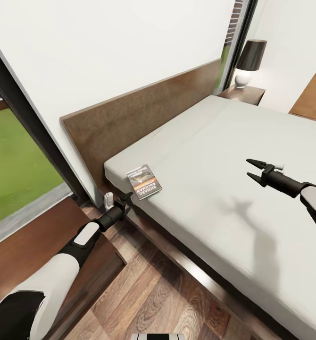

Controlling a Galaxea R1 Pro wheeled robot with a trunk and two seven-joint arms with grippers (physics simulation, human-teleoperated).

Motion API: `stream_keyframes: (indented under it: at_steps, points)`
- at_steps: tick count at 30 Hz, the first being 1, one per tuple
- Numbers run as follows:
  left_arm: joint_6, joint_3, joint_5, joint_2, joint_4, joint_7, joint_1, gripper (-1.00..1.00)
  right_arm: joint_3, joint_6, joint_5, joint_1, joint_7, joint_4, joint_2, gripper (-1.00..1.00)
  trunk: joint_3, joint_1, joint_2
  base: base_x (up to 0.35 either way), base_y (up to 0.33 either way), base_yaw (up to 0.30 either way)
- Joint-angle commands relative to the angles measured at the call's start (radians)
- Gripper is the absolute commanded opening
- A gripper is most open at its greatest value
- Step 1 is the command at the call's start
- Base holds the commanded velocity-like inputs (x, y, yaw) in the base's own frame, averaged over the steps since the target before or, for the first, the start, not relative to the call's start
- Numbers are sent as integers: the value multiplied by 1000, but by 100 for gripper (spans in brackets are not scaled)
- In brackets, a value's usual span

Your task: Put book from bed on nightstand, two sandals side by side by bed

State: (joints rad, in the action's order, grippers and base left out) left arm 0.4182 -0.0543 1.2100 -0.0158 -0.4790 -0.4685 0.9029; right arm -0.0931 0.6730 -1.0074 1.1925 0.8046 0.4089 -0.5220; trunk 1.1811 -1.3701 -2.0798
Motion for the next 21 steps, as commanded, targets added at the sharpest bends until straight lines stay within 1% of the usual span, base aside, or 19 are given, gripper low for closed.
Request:
stream_keyframes:
  at_steps: [1, 16, 21]
  points:
    - [3, -6, 10, -1, 0, -1, 1, 100, -7, 3, -9, 1, 1, -1, -1, 100, 1, 0, 0, 20, 0, 0]
    - [4, -7, 11, -1, 0, -1, 1, 100, -7, 3, -9, 1, 2, -1, -1, 100, 1, 0, 0, 4, 0, 0]
    - [4, -7, 10, -1, 1, -1, 1, 100, -7, 3, -8, 1, 2, -1, -1, 100, 1, 0, 0, 47, 0, 0]
